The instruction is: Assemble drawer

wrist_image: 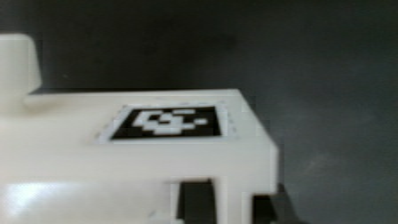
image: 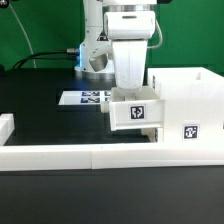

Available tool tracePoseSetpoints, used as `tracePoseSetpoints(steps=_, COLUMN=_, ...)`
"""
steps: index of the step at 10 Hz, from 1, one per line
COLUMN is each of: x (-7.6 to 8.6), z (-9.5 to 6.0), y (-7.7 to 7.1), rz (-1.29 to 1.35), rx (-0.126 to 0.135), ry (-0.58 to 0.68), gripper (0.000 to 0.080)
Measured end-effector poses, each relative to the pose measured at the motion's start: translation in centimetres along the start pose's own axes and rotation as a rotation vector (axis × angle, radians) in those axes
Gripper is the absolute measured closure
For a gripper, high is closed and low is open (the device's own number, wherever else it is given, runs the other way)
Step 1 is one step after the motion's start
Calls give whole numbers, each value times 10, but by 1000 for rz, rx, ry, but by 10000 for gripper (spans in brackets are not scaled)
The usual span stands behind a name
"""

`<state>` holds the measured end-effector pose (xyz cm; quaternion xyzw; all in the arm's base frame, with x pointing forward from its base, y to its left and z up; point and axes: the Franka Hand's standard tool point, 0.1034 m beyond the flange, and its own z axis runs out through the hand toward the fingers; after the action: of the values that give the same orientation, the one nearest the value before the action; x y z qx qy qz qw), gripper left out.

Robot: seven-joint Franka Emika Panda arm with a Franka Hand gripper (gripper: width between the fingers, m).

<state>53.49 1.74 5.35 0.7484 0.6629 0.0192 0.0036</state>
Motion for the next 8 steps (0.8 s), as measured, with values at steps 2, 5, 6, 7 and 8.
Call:
tracePoseSetpoints(steps=2, x=-1, z=0, y=0, rz=-23, rx=-1, ry=-2, gripper=757)
tracePoseSetpoints(steps=5, x=3, z=-3, y=1, rz=-81, rx=21, ry=-42, gripper=757)
tracePoseSetpoints(steps=6, x=0, z=-3, y=1, rz=-75, rx=22, ry=-43, gripper=757)
tracePoseSetpoints(steps=7, x=-1, z=-2, y=1, rz=-74, rx=22, ry=-43, gripper=757)
tracePoseSetpoints(steps=8, x=-1, z=-2, y=1, rz=-74, rx=22, ry=-43, gripper=757)
